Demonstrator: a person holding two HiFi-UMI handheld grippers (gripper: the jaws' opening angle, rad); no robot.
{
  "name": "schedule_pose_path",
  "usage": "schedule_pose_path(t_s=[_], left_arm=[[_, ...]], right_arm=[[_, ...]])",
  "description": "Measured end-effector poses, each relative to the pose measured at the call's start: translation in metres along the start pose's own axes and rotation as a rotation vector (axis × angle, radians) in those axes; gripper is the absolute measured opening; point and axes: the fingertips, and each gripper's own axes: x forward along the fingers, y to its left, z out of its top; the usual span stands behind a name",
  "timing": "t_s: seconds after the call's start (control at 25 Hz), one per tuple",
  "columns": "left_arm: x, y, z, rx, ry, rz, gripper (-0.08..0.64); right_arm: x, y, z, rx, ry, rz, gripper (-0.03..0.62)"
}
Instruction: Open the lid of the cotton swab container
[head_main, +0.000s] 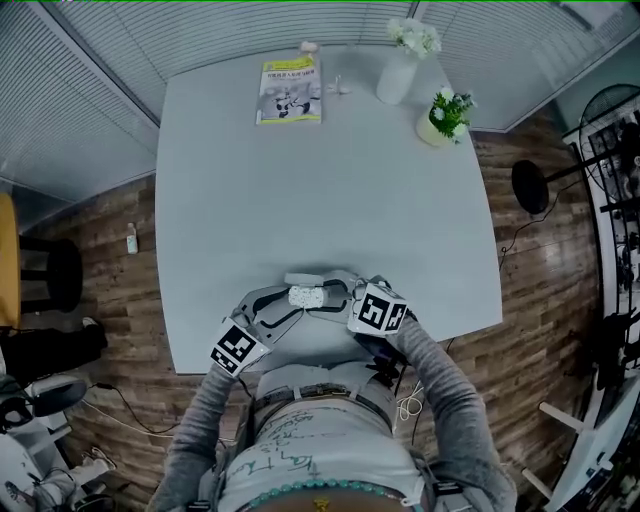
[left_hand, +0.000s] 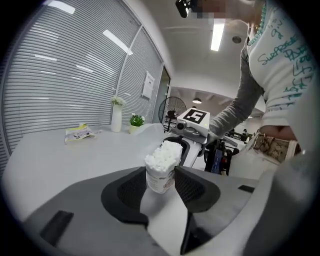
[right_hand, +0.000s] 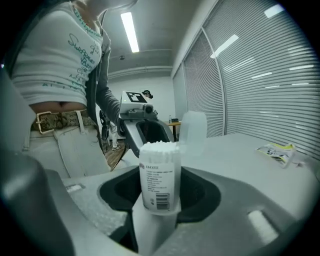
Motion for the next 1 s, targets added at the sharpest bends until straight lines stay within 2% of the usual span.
schedule_pose_path(t_s=[0.16, 0.4, 0.72, 1.0], left_arm=[[0.007, 0.002, -0.021, -0.044, 0.054, 0.002, 0.175], [0.019, 0.008, -0.041, -0.045, 0.101, 0.030, 0.175], [0.029, 0.007, -0.057, -0.024, 0.140, 0.058, 0.175], [0.037, 0.003, -0.071, 0.004, 0.184, 0.061, 0.175]], right_arm=[[0.011, -0.002, -0.018, 0.008, 0.043, 0.014, 0.195], [0.021, -0.004, -0.041, 0.000, 0.102, 0.041, 0.195], [0.030, 0.000, -0.064, 0.007, 0.156, 0.082, 0.195], [0.034, 0.004, -0.084, -0.057, 0.233, 0.089, 0.195]])
